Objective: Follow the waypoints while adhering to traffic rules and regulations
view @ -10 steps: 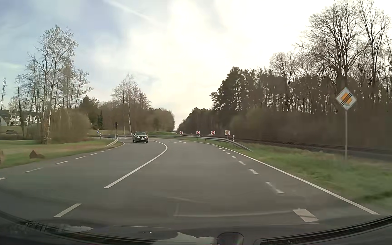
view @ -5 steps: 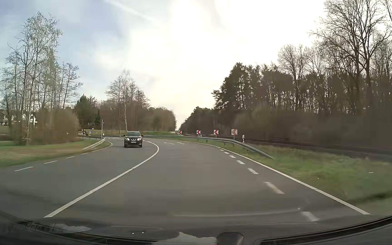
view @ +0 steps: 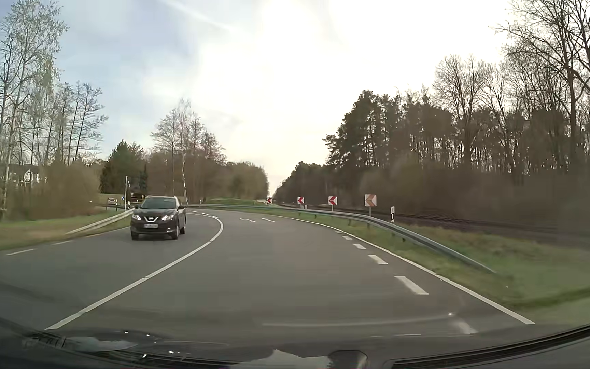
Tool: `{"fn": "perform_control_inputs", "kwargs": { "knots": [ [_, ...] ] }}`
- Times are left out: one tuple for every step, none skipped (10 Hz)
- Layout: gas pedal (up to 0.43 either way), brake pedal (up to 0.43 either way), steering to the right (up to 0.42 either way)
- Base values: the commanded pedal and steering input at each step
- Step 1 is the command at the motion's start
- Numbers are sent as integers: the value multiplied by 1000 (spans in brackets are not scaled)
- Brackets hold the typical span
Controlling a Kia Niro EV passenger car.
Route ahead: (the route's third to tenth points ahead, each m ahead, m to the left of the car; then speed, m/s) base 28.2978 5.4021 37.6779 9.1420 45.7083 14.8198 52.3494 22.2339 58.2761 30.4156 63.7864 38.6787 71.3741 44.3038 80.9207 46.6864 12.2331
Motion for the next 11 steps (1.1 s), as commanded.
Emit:
{"fn": "perform_control_inputs", "kwargs": {
  "knots": [
    [0,0,-12],
    [0,0,-15],
    [0,0,-18],
    [0,0,-20],
    [0,0,-22],
    [0,0,-23],
    [0,0,-24],
    [0,0,-28],
    [0,0,-34],
    [0,0,-40],
    [0,0,-45]
  ]
}}
